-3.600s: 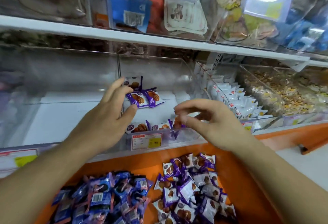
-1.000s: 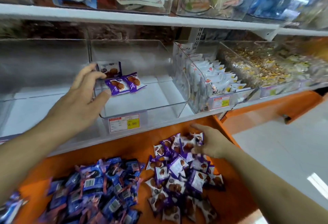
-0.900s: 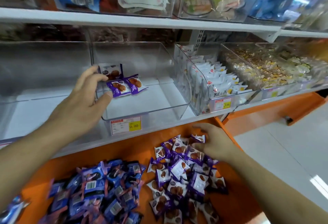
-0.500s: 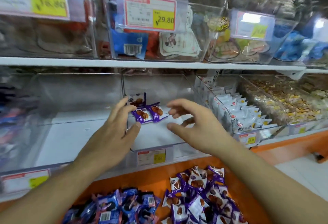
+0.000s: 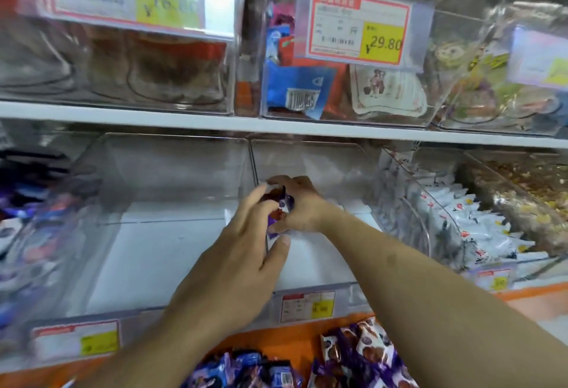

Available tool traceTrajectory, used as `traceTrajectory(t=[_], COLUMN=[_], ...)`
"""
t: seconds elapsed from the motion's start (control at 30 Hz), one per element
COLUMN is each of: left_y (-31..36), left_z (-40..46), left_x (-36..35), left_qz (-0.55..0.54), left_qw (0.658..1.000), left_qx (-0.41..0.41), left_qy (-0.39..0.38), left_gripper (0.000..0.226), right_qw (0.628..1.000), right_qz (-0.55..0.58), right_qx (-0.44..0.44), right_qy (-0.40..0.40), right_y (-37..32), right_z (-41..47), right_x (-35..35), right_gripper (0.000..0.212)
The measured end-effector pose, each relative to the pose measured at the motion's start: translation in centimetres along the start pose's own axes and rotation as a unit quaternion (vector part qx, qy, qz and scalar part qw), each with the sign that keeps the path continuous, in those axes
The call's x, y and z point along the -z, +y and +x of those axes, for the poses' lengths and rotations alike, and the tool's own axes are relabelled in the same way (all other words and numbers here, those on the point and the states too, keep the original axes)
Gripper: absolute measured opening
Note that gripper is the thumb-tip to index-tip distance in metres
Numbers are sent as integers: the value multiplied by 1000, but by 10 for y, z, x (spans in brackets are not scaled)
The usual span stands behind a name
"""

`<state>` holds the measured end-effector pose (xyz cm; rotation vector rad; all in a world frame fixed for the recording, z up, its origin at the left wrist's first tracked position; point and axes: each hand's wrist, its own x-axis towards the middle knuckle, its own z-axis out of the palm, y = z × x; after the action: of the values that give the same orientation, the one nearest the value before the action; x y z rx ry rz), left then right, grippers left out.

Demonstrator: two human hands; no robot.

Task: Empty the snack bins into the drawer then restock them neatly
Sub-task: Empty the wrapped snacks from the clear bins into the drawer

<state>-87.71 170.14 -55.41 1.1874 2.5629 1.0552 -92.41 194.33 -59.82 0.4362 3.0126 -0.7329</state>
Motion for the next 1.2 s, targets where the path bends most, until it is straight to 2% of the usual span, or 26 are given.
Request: traceTrajectory(t=[0.17,0.33,0.47,0.7,0.8,0.9,1.0,1.07,1.13,1.2], left_y=[-1,-2,-3,-3,-3,-3,-5,-6,-5,-3], left_z=[-1,-2,-1,0,-1,-2,-1,-1,-1,-2], left_x=[-1,-1,-2,-2,-2,-2,-3,-3,-3,-2], left_qz=[4,3,-1,10,10,18,24,23,16,15], left_qw=[1000,1000,1000,1000,1000,1000,1000,1000,1000,1000], left_qx=[-6,-9,-14,-7,3,12,15,8,11,15], left_qy=[5,10,13,8,1,-3,-1,3,0,-1], left_gripper=[55,53,53,47,45,44,49,50,47,45], right_qw=[997,988,992,990,989,979,943,925,925,932], right_qz=[81,144,109,134,139,165,282,320,319,320], right_qx=[18,44,58,31,21,14,8,30,60,44], right_qy=[-9,-35,-18,19,55,118,178,204,195,164], right_y=[4,4,1,5,8,-2,-18,-26,-25,-11], right_z=[-15,-21,-20,-22,-35,-71,-129,-177,-225,-265], right_x=[6,7,7,7,19,49,81,95,99,90], right_gripper=[76,102,71,55,56,63,58,56,61,66])
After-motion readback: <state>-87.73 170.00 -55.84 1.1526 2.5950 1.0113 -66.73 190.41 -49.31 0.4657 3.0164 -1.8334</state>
